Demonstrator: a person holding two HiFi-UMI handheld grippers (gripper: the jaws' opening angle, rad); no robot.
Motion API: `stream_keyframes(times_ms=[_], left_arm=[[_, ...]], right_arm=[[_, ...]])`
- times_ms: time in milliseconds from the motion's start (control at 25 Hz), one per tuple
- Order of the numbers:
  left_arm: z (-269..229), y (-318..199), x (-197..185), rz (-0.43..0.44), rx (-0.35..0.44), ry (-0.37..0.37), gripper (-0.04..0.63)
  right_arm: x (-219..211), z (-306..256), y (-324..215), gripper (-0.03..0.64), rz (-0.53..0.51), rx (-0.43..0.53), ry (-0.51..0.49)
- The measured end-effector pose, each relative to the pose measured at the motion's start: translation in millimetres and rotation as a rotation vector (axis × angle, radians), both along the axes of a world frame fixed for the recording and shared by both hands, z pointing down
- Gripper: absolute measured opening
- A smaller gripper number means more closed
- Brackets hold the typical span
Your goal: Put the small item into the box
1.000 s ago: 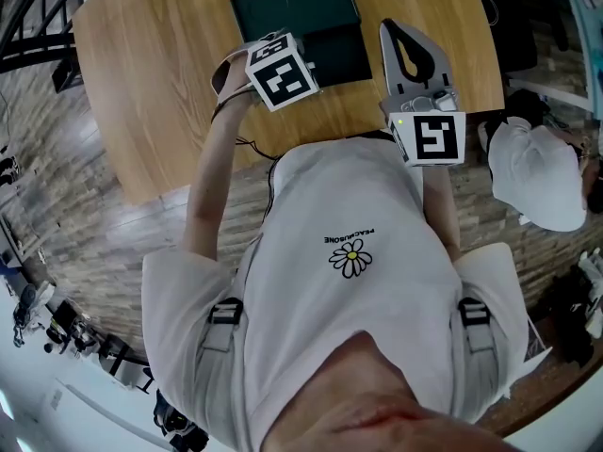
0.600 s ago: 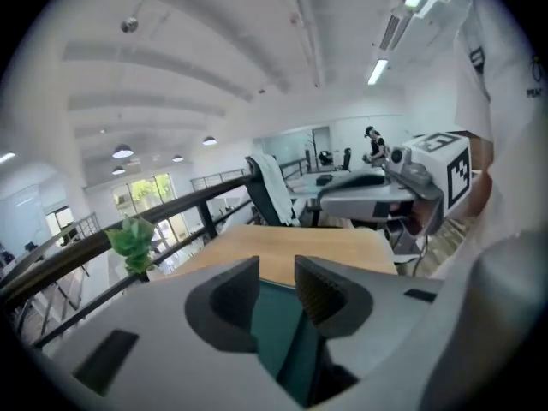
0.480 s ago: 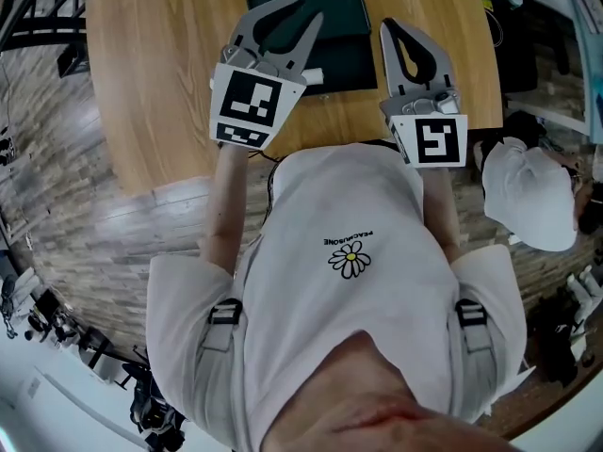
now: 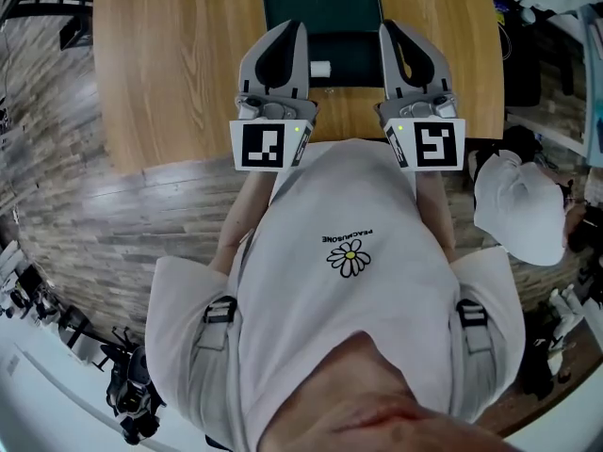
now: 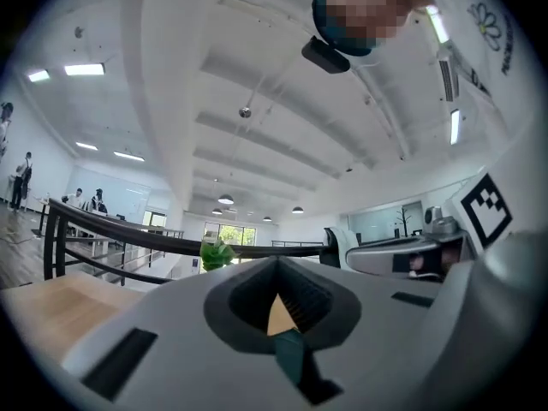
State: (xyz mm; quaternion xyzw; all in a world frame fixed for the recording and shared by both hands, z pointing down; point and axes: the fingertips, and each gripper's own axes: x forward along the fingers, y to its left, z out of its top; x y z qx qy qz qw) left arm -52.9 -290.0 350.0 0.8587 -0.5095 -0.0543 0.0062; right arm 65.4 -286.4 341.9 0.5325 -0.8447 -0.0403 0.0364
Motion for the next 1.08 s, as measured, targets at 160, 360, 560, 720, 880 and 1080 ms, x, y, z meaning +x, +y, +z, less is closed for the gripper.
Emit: stream_keyframes(times_ms=[160, 360, 560, 720, 880, 1080], left_arm=[[2, 3, -9, -0.087, 0.049, -0.013, 0.015], [8, 0, -19, -0.156, 0.016, -0.04, 0.014], [14, -3, -31, -0.208, -0.023, -0.049, 0.015], [15, -7, -39, -0.231, -0.039, -0.056, 0.015], [14, -9, -43, -0.245, -0.04, -0.061, 0.015], [9, -9, -49, -0.249, -0.02, -0.031, 0.015]], right_arm=[[-4, 10, 0, 0.005, -0.011, -0.059, -0.05], [-8, 16, -2, 0.005, -0.012, -0.078, -0.026], [-10, 22, -4, 0.005, -0.031, -0.092, -0.026], [-14, 24, -7, 0.005, -0.048, -0.098, -0.022], [-16, 25, -8, 0.005, -0.067, -0.098, -0.015], [-21, 26, -10, 0.005, -0.084, -0.099, -0.012]])
